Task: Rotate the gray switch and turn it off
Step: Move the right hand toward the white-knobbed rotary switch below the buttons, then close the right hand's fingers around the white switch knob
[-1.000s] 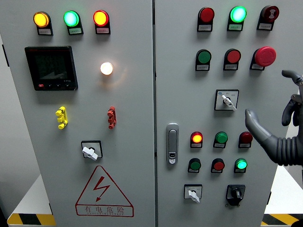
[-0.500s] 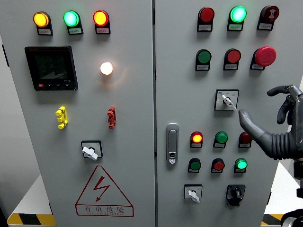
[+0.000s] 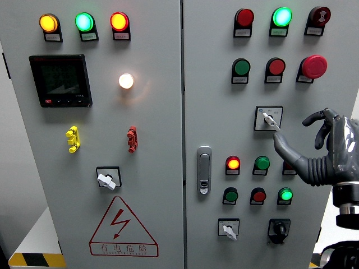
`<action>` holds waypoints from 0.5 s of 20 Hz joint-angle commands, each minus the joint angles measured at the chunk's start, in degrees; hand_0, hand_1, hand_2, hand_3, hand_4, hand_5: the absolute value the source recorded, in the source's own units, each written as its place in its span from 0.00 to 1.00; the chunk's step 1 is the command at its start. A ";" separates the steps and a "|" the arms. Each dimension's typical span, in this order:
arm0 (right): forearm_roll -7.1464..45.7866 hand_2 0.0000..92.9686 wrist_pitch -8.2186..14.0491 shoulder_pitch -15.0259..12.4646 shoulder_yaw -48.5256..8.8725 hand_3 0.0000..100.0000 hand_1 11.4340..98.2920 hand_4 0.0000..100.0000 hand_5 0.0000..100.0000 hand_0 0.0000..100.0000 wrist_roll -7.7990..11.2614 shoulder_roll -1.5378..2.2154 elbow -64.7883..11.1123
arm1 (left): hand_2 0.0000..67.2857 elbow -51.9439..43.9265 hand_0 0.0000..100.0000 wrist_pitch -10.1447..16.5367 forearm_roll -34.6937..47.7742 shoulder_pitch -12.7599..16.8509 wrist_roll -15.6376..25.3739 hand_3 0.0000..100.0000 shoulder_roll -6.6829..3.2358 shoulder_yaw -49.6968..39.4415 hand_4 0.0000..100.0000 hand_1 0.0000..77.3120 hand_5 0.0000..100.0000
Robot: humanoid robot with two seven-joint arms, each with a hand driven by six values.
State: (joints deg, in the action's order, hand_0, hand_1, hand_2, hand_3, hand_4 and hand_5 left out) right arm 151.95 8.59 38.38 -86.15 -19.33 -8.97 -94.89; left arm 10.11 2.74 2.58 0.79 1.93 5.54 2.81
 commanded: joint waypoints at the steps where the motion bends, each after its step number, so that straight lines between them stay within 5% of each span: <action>1: -0.08 0.61 0.03 1.08 0.10 0.95 0.37 1.00 1.00 0.00 -0.01 0.00 1.72 | 0.16 0.00 0.00 -0.01 -0.04 0.00 0.00 0.21 0.00 0.00 0.13 0.00 0.13; 10: -0.08 0.65 0.03 3.36 0.89 0.95 0.36 1.00 1.00 0.00 -0.10 0.09 4.97 | 0.16 0.00 0.00 -0.01 -0.03 0.00 0.00 0.21 0.00 0.00 0.13 0.00 0.13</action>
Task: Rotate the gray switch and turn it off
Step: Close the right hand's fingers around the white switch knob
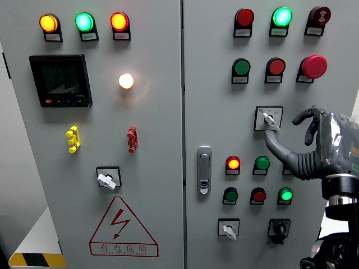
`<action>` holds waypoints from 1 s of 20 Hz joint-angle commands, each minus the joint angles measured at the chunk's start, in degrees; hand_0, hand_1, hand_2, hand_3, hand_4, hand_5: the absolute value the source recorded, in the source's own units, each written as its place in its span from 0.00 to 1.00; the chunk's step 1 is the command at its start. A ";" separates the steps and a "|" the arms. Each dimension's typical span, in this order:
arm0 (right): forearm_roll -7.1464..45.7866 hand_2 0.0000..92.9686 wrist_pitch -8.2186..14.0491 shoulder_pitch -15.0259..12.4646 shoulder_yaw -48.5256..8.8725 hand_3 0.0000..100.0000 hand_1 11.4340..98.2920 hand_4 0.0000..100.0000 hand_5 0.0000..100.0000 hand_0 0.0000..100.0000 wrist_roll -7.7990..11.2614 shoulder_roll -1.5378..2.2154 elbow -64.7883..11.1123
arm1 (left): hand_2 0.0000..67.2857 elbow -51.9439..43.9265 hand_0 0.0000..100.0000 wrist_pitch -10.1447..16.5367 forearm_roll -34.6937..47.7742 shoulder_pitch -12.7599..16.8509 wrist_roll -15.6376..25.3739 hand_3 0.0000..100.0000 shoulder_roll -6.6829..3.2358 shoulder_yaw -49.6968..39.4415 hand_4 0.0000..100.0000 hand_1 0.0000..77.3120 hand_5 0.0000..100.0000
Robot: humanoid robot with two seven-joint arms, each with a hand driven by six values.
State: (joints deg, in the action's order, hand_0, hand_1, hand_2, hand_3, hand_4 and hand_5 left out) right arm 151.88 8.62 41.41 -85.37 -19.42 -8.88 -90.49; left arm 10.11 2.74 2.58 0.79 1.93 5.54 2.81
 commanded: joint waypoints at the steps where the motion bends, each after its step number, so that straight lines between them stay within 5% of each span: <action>1: -0.01 0.65 -0.01 0.68 0.20 0.95 0.36 1.00 1.00 0.00 0.00 0.00 0.93 | 0.16 0.00 0.00 -0.01 -0.03 0.01 0.00 0.21 0.00 0.00 0.13 0.00 0.13; 20: -0.09 0.70 -0.01 3.06 2.48 0.95 0.35 1.00 1.00 0.00 0.00 0.00 4.27 | 0.16 0.00 0.00 -0.01 -0.03 0.01 0.00 0.21 0.00 0.00 0.13 0.00 0.13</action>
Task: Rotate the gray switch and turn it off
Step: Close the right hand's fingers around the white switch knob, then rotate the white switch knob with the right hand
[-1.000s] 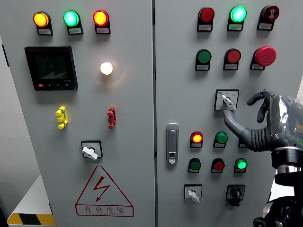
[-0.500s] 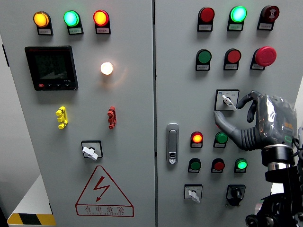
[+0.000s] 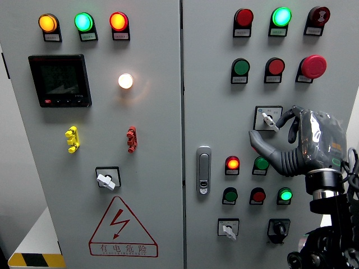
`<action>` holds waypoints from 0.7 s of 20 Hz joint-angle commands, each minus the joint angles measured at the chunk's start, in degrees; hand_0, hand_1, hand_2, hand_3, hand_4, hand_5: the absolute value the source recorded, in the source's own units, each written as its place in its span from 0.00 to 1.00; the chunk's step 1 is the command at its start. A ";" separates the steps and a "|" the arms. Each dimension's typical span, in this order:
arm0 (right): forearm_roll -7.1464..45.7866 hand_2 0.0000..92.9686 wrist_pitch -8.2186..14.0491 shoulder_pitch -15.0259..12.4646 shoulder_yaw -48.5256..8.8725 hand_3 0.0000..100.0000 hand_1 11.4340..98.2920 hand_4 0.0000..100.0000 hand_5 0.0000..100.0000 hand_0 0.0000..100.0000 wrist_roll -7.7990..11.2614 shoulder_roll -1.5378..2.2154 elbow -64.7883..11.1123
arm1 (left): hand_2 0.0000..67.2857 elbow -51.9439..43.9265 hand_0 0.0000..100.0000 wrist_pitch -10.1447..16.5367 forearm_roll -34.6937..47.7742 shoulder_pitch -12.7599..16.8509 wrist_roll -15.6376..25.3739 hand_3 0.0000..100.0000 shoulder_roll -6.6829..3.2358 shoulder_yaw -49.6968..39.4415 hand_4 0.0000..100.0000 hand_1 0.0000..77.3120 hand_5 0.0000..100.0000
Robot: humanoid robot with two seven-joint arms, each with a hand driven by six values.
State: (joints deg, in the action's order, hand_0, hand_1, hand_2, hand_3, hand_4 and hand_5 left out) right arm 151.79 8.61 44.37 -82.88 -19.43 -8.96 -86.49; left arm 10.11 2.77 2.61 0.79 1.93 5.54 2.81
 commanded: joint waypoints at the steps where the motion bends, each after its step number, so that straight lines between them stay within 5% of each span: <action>1: 0.00 0.70 -0.09 0.10 0.09 0.95 0.35 1.00 1.00 0.00 0.09 0.09 0.27 | 0.16 0.00 0.00 -0.04 -0.06 0.00 0.00 0.21 0.00 0.00 0.13 0.00 0.13; 11: 0.35 0.71 -0.09 0.54 -0.08 0.94 0.34 1.00 1.00 0.00 0.71 -0.18 1.50 | 0.16 0.00 0.00 0.04 0.03 0.00 0.00 0.21 0.00 0.00 0.13 0.00 0.13; 14: 0.35 0.72 -0.09 0.63 -0.08 0.95 0.33 1.00 1.00 0.10 0.71 -0.18 1.67 | 0.16 0.00 0.00 -0.04 0.03 0.00 0.00 0.21 0.00 0.00 0.13 0.00 0.13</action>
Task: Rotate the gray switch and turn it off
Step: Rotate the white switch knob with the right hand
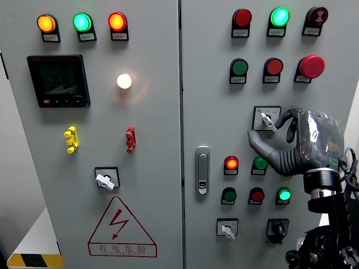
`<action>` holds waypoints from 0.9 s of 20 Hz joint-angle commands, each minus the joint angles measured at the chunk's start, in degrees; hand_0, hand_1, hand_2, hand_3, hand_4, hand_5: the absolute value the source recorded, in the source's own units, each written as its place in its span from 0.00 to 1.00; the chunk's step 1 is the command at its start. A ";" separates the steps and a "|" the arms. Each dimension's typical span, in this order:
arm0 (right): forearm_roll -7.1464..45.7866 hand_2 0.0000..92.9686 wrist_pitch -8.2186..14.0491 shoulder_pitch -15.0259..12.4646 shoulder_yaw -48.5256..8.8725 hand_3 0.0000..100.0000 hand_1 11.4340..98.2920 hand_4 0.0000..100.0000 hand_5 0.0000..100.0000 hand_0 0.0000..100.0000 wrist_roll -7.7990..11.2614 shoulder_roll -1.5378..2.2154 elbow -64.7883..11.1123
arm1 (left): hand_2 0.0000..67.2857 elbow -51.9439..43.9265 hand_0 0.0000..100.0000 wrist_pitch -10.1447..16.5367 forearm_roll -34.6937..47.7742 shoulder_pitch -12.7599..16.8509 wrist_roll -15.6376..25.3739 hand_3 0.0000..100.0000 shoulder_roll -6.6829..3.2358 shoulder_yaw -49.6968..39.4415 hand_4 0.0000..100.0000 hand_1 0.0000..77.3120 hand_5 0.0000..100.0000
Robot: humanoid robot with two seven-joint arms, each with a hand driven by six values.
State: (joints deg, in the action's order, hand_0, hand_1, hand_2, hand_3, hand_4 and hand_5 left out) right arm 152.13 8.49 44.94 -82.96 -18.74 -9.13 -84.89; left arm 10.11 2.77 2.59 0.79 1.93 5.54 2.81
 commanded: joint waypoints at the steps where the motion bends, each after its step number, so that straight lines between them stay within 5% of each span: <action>1: 0.09 0.71 0.04 0.06 0.08 0.94 0.32 1.00 1.00 0.12 0.01 -0.01 0.08 | 0.16 0.00 0.00 -0.05 -0.04 0.00 0.00 0.21 0.00 0.00 0.13 0.00 0.13; 6: 0.10 0.71 0.04 0.15 0.08 0.95 0.28 1.00 1.00 0.31 0.01 -0.01 0.17 | 0.16 0.00 0.00 0.04 -0.04 0.00 0.00 0.21 0.00 0.00 0.13 0.00 0.13; 18: 0.27 0.74 0.04 1.03 0.26 0.97 0.27 1.00 1.00 0.35 -0.25 0.07 1.04 | 0.16 0.00 0.00 -0.05 -0.04 0.00 0.00 0.21 0.00 0.00 0.13 0.00 0.13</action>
State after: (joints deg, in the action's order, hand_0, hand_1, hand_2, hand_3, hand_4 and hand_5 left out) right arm 152.39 8.53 45.98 -82.63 -18.95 -9.05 -83.91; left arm 10.11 2.72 2.58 0.79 1.93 5.54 2.81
